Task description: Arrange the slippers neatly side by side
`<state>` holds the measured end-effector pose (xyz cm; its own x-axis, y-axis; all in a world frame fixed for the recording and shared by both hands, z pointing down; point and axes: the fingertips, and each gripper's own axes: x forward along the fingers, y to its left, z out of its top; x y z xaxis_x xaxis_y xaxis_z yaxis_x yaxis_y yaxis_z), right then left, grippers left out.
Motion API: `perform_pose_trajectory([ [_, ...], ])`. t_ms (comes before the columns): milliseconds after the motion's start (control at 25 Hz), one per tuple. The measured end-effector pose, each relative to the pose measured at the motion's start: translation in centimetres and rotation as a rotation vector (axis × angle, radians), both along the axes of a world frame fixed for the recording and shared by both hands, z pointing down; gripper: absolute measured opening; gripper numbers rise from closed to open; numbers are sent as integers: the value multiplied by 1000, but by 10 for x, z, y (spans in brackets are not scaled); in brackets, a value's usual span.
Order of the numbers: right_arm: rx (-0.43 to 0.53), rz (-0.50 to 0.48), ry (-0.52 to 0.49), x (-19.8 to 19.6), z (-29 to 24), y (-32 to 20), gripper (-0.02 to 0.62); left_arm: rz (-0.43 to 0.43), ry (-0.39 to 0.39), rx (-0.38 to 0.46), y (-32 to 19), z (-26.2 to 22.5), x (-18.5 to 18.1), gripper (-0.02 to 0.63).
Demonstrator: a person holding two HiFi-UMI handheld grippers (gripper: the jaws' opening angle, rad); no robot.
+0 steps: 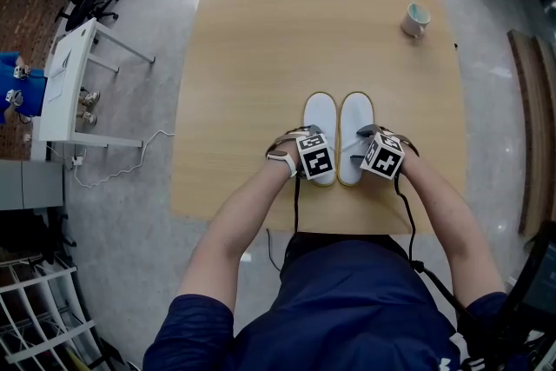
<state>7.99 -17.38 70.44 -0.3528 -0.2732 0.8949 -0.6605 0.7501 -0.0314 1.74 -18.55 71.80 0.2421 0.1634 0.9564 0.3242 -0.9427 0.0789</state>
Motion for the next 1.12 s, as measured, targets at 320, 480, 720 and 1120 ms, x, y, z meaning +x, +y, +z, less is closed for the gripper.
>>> perform_pose_trajectory([
  [320, -1, -5, 6, 0, 0, -1, 299, -8, 11, 4, -1, -1, 0, 383],
  [480, -4, 10, -10, -1, -1, 0, 301, -30, 14, 15, -2, -3, 0, 383],
  [720, 133, 115, -127, -3, -49, 3, 351, -211, 220, 13, -3, -62, 5, 391],
  [1120, 419, 649, -624, 8, -175, 15, 107, -834, 766, -132, -3, -200, -14, 15],
])
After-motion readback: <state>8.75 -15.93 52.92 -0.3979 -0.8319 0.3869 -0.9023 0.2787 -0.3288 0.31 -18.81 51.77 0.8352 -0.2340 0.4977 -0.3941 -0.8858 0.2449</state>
